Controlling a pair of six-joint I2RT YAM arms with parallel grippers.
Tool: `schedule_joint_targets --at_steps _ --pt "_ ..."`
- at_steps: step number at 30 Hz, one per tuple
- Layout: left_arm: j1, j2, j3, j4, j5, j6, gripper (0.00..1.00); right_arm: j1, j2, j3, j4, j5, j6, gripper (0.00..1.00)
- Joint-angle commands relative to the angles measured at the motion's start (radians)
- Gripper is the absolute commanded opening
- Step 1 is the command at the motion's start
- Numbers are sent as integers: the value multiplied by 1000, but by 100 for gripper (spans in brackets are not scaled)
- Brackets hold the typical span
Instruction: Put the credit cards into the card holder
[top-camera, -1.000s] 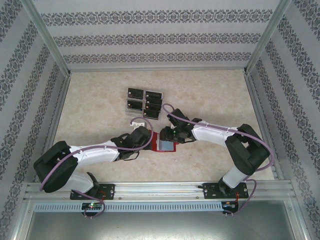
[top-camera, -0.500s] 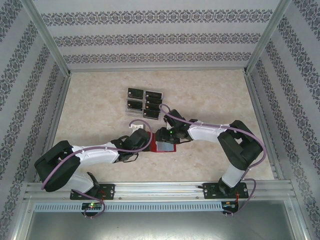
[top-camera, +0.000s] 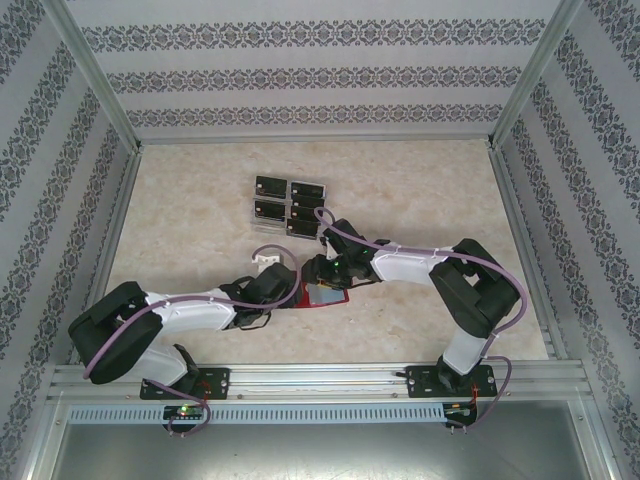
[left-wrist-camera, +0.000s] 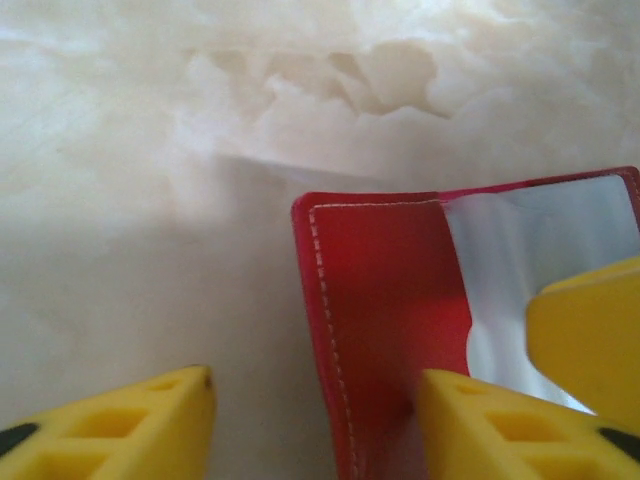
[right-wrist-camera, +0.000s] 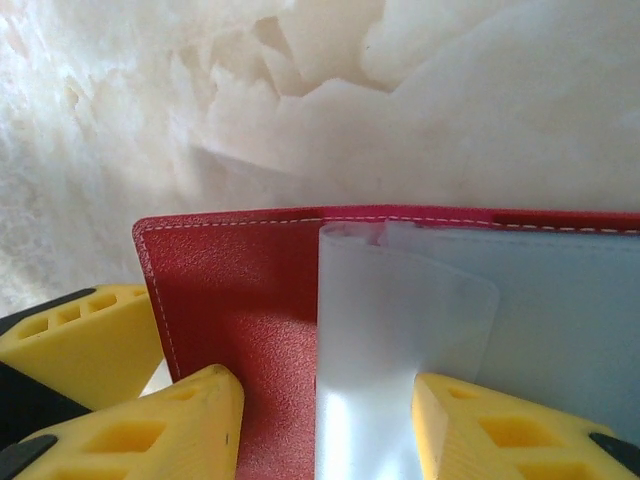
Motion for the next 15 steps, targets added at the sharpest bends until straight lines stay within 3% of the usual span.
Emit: schedule_joint_targets --at_steps 1,11,15 --pt "8 -53 -19 6 -32 -9 65 15 18 27 -7 -11 15 51" --pt "16 -233 -67 -100 -156 -32 85 37 18 67 -66 16 0 51" --pt "77 -284 -56 -176 -155 -46 99 54 25 90 -102 32 -13 51"
